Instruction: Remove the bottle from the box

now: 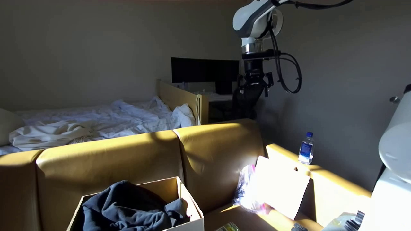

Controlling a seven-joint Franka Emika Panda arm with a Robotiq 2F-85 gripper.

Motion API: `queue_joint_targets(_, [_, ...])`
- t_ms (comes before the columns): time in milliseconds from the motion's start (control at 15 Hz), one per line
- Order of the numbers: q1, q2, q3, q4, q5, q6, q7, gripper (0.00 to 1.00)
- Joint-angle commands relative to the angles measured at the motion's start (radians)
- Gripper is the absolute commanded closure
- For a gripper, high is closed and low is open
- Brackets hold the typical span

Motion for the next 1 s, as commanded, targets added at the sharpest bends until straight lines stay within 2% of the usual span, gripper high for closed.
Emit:
queue_joint_targets(0, [0.010, -0.119, 0.032, -0.041, -0.121, -0.030, -0.099, 0.00])
queue_joint_targets(267, [0.008, -0.203, 0.045, -0.067, -0.206, 0.033, -0.247, 0.00])
queue_joint_targets(400, [0.005, -0.237, 0.028, -0.098, -0.194, 0.111, -0.339, 0.00])
queue_joint_targets(467, [0.004, -0.183, 0.044, -0.029, -0.180, 0.036, -0.255, 0.00])
queue_joint_targets(933, [0.003, -0.184, 0.045, -0.035, -0.180, 0.044, -0.265, 0.00])
